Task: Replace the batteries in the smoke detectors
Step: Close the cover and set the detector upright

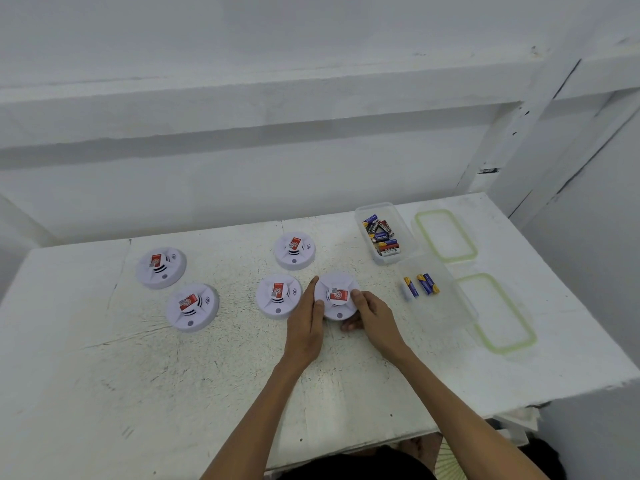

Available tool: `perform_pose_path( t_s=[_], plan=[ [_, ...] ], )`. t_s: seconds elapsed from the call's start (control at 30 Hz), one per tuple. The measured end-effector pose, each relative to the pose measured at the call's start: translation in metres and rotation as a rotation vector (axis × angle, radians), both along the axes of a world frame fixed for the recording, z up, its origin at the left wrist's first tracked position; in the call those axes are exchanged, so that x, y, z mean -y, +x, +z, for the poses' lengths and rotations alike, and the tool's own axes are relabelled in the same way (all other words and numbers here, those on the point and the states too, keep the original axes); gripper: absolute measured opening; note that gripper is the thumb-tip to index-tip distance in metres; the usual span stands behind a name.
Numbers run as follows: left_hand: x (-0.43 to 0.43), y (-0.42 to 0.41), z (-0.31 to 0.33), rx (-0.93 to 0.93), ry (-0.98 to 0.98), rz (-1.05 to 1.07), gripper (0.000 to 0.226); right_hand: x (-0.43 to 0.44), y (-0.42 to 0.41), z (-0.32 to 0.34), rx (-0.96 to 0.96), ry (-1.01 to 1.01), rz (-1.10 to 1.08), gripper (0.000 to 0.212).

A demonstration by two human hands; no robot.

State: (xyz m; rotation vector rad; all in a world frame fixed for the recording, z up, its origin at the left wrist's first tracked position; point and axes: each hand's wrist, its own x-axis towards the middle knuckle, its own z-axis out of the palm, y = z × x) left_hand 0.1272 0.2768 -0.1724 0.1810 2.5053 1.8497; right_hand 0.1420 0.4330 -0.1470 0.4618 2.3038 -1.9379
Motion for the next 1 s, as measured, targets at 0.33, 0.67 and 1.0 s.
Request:
perform_pose_path(
  t_s=[0.33,0.67,1.0],
  plan=[
    [-0.0003,-0.0007,-0.0014,-0.004,-0.011,0.002,0.049,-0.0003,-0.0002,-0.0011,-0.004,0.008,-0.005,0.038],
    [0.0004,-0.0002,-0.0047,-0.008,-0.019,0.007,0.051,-0.0001,0.0004,-0.0010,0.002,0.019,0.001,0.040],
    [0.0000,-0.0001,-0.0018,-0.018,-0.028,0.010,0.051,0.0012,0.0001,0.0003,0.003,0.014,-0.008,0.038]
  ],
)
